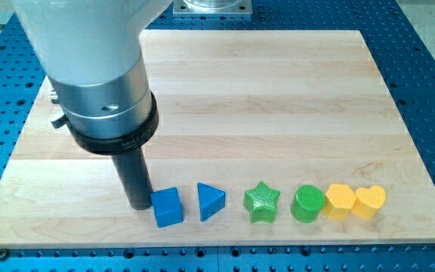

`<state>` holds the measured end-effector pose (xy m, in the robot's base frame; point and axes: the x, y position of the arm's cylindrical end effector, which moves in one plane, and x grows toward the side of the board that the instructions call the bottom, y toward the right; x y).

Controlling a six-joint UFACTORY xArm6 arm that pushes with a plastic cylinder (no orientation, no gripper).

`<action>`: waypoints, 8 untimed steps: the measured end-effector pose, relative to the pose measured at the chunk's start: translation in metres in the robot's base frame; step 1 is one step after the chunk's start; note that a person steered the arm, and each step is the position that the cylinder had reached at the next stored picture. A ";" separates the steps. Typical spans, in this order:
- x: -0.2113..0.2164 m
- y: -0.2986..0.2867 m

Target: Push the red star to the left of the cube

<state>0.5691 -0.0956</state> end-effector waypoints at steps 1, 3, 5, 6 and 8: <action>-0.003 0.013; -0.044 -0.050; -0.161 -0.027; -0.250 -0.029; -0.362 -0.162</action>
<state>0.2072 -0.2573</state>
